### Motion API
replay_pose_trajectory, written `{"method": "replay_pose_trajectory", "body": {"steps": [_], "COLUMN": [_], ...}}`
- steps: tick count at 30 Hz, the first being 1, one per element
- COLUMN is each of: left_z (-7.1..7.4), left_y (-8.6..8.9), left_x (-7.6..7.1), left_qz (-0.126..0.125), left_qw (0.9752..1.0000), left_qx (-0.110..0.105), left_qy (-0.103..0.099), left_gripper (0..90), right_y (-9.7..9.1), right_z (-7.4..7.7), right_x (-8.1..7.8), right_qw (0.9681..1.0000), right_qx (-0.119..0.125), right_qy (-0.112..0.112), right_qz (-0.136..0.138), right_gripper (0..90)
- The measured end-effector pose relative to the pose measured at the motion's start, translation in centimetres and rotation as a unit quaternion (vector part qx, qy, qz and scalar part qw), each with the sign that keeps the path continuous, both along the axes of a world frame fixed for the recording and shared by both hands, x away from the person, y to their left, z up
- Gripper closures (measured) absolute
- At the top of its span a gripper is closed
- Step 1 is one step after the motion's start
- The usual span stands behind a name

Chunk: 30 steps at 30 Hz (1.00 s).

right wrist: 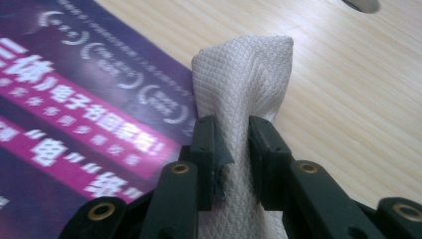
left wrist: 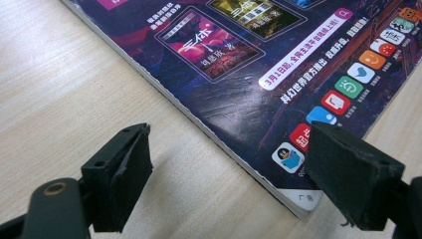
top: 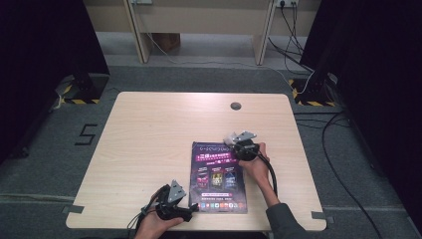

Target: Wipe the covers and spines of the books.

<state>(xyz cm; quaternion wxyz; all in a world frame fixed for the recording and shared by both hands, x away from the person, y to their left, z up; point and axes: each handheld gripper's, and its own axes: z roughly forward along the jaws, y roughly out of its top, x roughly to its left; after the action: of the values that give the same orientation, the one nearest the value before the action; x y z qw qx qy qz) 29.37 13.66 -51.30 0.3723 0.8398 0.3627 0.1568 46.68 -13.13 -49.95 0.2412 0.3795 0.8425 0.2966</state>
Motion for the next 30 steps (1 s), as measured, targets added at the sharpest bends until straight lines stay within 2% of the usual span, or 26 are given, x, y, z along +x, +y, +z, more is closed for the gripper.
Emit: {"method": "replay_pose_trajectory", "body": {"steps": [3, 4, 6, 7, 8, 9, 12, 13, 15, 17, 19, 25, 30], "left_z": [0.0, 0.0, 0.0, 0.0, 0.0, 0.0, 0.0, 0.0, 0.0, 0.0, 0.0, 0.0, 0.1], "left_y": [0.0, 0.0, 0.0, 0.0, 0.0, 0.0, 0.0, 0.0, 0.0, 0.0, 0.0, 0.0, 0.0], "left_x": [0.0, 0.0, 0.0, 0.0, 0.0, 0.0, 0.0, -0.1, -0.1, -0.1, 0.0, -0.1, -0.1], "left_qz": [-0.002, -0.002, -0.002, -0.001, -0.001, -0.003, -0.002, -0.003, -0.003, -0.003, -0.004, -0.003, -0.004], "left_qw": [1.0000, 1.0000, 1.0000, 1.0000, 1.0000, 1.0000, 1.0000, 1.0000, 1.0000, 1.0000, 1.0000, 1.0000, 1.0000], "left_qx": [0.002, 0.002, 0.002, 0.000, 0.000, 0.002, 0.002, 0.003, 0.002, 0.002, 0.001, 0.001, 0.003], "left_qy": [-0.001, -0.001, -0.001, -0.001, -0.001, -0.001, -0.002, -0.004, -0.004, -0.002, -0.001, -0.003, 0.000], "left_gripper": [17.5, 17.6, 17.6, 17.6, 17.6, 17.6, 17.8, 18.1, 18.2, 18.2, 18.2, 18.2, 17.8], "right_y": [0.9, 1.5, 1.7, 1.5, 1.5, 1.0, 0.5, -0.2, -0.4, -1.0, -1.5, -2.5, -2.4], "right_z": [0.0, -0.1, 0.0, 0.0, 0.0, -0.1, -0.1, -0.2, -0.1, -0.1, -0.2, -0.2, -0.2], "right_x": [-0.5, -0.8, -0.8, -0.7, -0.7, -0.5, -0.1, 0.3, 0.5, 0.9, 1.2, 1.6, 1.5], "right_qw": [0.9997, 0.9992, 0.9992, 0.9991, 0.9991, 0.9990, 0.9995, 0.9995, 0.9995, 0.9995, 0.9991, 0.9979, 0.9982], "right_qx": [0.011, 0.015, 0.008, 0.018, 0.018, 0.032, 0.025, 0.028, 0.028, 0.021, 0.029, 0.044, 0.037], "right_qy": [0.006, 0.011, 0.009, 0.014, 0.014, 0.019, 0.012, 0.011, 0.010, 0.007, 0.008, 0.011, 0.005], "right_qz": [0.022, 0.037, 0.038, 0.035, 0.035, 0.027, 0.016, -0.002, -0.006, -0.022, -0.031, -0.047, -0.047], "right_gripper": [74.8, 74.8, 74.6, 73.8, 73.8, 73.7, 73.6, 73.6, 73.7, 73.6, 73.7, 73.9, 74.9]}}
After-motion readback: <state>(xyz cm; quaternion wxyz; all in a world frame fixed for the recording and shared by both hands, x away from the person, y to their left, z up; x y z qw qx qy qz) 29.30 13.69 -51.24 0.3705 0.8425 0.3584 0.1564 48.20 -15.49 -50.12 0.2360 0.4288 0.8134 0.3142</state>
